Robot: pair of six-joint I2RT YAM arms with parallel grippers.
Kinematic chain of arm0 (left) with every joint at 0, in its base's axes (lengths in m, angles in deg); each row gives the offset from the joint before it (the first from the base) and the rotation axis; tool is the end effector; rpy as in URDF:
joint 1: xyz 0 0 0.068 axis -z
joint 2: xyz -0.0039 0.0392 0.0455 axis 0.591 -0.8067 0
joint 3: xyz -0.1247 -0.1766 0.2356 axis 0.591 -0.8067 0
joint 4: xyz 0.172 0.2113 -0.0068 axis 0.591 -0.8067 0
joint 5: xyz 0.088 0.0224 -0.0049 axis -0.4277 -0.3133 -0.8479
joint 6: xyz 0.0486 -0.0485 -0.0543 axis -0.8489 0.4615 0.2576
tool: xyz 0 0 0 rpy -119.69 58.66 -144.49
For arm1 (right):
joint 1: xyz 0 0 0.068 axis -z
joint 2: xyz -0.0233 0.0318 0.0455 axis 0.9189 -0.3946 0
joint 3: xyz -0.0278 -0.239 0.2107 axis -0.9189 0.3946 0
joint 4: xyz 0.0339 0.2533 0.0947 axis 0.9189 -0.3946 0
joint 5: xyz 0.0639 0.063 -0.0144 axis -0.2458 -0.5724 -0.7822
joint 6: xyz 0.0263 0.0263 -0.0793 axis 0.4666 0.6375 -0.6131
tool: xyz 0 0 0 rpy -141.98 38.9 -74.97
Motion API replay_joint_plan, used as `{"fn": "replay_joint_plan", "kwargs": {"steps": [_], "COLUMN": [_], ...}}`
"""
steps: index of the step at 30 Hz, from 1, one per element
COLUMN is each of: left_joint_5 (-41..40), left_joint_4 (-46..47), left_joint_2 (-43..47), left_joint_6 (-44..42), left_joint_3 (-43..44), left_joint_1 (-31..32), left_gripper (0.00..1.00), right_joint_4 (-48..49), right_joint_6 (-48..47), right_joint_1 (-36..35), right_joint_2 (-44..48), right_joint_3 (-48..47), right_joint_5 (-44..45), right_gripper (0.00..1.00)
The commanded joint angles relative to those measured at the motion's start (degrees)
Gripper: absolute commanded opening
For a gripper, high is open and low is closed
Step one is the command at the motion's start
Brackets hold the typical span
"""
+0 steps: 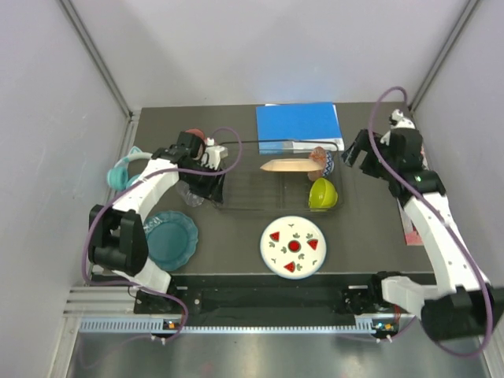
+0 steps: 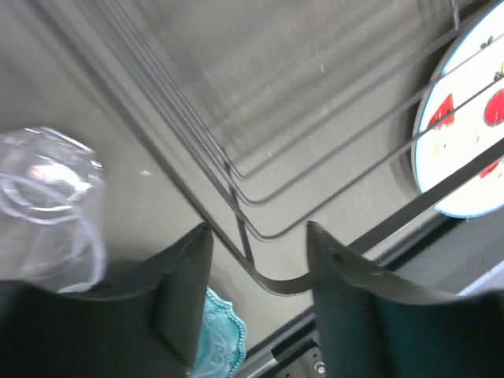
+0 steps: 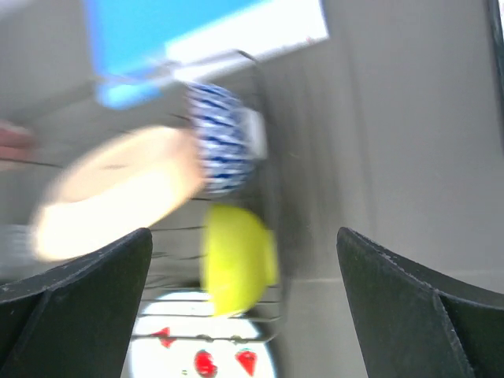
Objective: Load the mixed dishes into the dish rack
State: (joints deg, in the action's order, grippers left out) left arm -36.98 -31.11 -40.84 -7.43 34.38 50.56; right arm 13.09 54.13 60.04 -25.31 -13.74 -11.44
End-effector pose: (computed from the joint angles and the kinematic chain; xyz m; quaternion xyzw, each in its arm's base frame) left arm 0.3127 -0.1124 0.2535 0.2242 0.9370 -0.2131 0.1622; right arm 0.2807 0.0349 0.3547 0.1359 0.8846 0.1305 0.4267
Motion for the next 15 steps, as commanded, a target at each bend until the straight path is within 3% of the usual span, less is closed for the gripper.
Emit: {"fn": "replay_joint_plan", "kwargs": {"steps": [1, 3, 6, 7, 11, 15], "left_joint_5": [-4.6, -7.1, -10.1, -10.7, -10.6, -9.2], "left_joint_4": [-0.5, -1.0, -2.0, -2.3, -4.8, -5.6], "left_joint_2": [2.4, 1.6, 1.6, 1.8, 3.7, 6.8], "left_joint_6": [0.0, 0.2, -0.8, -1.2, -3.7, -5.3], "left_joint_3": [6.1, 9.4, 13.7, 14.7, 19.0, 17.3], "left_joint_1": [0.3, 0.2, 0.1, 0.1, 0.1, 0.2], "left_gripper": [0.6, 0.71, 0.78, 0.79, 0.79, 0.79], "right_joint_4": [4.4, 3.2, -2.2, -3.6, -8.7, -6.4], "right_joint_6": [5.9, 6.1, 5.7, 5.6, 6.4, 8.4], "right_joint_1": [-0.4, -0.4, -2.0, -2.4, -4.0, -5.1], "right_joint_2": [5.5, 6.3, 10.9, 12.3, 17.1, 20.6], "right_joint_3": [8.3, 14.5, 19.1, 20.8, 24.9, 30.8], "right_joint_5": [-7.1, -11.9, -8.9, -8.9, -12.5, -16.7], "right_gripper": [1.0, 1.0, 0.93, 0.9, 0.92, 0.9]}}
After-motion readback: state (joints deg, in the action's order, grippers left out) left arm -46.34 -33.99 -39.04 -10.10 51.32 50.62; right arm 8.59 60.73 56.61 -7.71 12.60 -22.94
